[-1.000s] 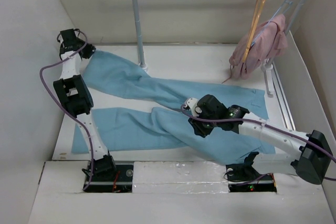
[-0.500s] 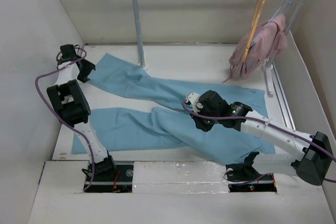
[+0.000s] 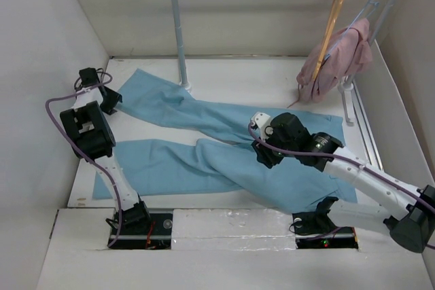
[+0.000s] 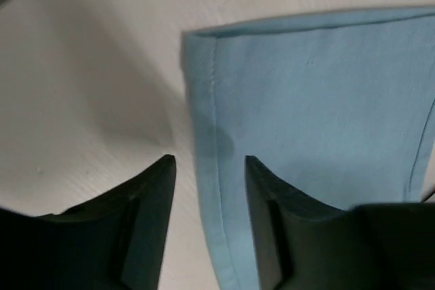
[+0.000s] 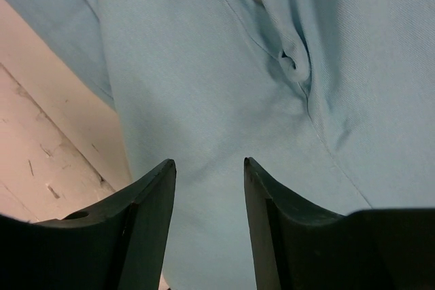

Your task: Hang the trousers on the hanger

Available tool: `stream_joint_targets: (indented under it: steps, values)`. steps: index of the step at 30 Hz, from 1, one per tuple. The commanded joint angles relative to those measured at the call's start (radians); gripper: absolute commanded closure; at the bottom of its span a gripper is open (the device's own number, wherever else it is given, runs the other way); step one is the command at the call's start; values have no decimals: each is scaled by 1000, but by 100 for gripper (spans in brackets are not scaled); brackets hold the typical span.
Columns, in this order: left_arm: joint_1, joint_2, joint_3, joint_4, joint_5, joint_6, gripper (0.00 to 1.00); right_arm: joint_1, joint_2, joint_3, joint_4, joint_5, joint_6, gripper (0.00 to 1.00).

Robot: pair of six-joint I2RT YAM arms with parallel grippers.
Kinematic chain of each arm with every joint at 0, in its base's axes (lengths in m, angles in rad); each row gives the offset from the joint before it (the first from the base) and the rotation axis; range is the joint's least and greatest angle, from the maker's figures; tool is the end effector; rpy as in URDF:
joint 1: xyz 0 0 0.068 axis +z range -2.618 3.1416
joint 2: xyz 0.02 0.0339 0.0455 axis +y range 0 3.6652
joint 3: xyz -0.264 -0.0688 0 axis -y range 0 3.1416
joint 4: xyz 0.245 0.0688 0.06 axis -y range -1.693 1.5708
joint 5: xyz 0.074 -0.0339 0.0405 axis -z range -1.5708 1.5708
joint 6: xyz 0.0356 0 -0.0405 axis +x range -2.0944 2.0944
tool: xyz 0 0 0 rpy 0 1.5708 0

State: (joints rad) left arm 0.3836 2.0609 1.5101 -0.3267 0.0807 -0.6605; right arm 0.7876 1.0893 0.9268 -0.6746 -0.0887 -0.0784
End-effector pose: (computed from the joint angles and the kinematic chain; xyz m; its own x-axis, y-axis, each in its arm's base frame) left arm 0.4225 0.1674 0.1851 -0.3637 -0.8062 -0.4666 -0.6944 0.5685 -0.4410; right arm 0.1548 0.1599 0.2858 -0.4638 -0.5765 -0.6727 -0.7865 0.6175 0.0131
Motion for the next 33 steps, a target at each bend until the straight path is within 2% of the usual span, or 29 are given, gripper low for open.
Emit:
stream_joint_targets:
  steps: [1,4,5,6,8,9,12,17,24,25,27,28,29,30,31,32,33]
  values:
    - [0,82,61,3,34,16,61,-4,-51,12,-11,17,39,50]
    - [0,128,104,3,47,9,81,-4,-89,-9,-5,38,45,50]
    - [0,140,122,3,50,7,93,-13,-95,-16,-11,64,46,50]
    - [0,148,128,6,53,13,100,-13,-100,-22,-11,75,57,50]
    - [0,143,142,-20,28,18,100,-54,-118,-34,-10,83,72,45]
    - [0,128,137,-28,4,24,100,-69,-123,-45,-8,83,77,35]
    - [12,18,85,-49,-117,50,100,-144,-147,-68,7,83,75,24]
    - [77,-220,-102,-40,-205,32,100,-261,-158,-103,49,50,36,20]
    - [97,-317,-301,-110,-321,29,100,-410,-152,-91,56,-19,-63,16]
    - [109,-326,-354,-79,-305,33,100,-436,-152,-91,56,-25,-67,16]
    - [109,-338,-372,-63,-276,45,90,-461,-157,-91,56,-43,-83,9]
    - [109,-338,-369,-61,-257,51,82,-473,-160,-91,55,-46,-89,9]
    - [109,-340,-363,-61,-257,56,67,-497,-160,-86,46,-55,-92,8]
    - [109,-344,-357,-60,-224,58,66,-511,-160,-83,40,-54,-98,7]
    - [109,-352,-344,-66,-204,58,58,-525,-164,-82,30,-49,-96,7]
    - [109,-379,-343,-61,-185,59,54,-540,-172,-80,24,-33,-92,7]
    - [100,-399,-338,-54,-168,64,53,-583,-180,-85,23,-20,-72,14]
